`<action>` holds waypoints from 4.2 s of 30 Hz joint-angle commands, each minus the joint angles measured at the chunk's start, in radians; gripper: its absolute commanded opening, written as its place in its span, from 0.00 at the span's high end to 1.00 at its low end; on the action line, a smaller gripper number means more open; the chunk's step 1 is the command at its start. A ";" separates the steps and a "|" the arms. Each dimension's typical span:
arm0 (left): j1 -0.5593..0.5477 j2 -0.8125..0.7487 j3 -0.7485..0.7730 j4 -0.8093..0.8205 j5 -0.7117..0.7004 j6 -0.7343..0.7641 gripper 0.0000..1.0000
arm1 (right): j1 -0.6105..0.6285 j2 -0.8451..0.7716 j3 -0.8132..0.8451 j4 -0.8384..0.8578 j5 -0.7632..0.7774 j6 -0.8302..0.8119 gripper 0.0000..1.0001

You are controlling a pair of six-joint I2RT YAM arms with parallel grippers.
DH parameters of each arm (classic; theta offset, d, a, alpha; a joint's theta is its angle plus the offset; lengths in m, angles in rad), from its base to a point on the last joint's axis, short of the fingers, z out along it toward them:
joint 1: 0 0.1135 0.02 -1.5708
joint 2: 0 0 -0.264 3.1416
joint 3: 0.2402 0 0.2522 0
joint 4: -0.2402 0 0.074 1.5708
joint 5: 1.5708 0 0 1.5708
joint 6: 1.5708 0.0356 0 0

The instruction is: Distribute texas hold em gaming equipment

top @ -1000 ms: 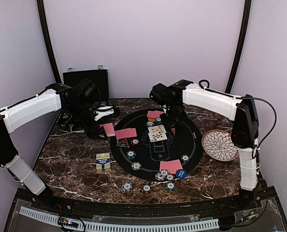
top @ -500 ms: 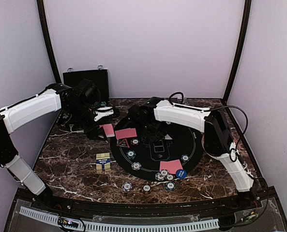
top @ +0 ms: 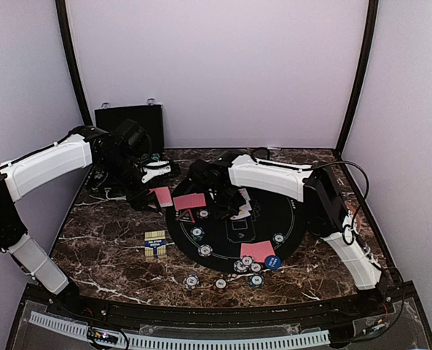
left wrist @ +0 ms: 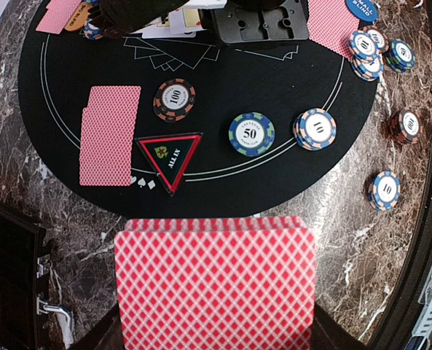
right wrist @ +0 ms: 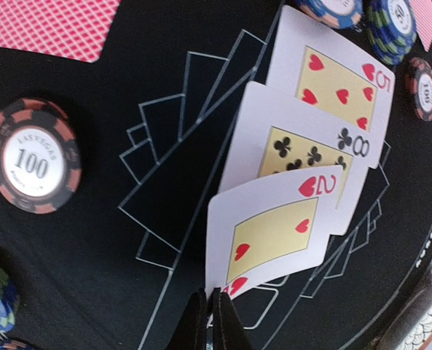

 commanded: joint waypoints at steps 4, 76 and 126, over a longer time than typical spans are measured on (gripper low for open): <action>0.006 -0.042 -0.004 -0.019 0.013 0.000 1.00 | -0.055 -0.037 -0.010 0.137 -0.149 0.043 0.82; 0.005 -0.033 0.030 0.037 0.071 -0.047 1.00 | -0.102 -0.250 -0.506 1.120 -1.196 0.540 0.39; 0.005 -0.034 0.003 0.036 0.037 -0.031 1.00 | -0.190 -0.432 -0.793 1.640 -1.322 0.887 1.00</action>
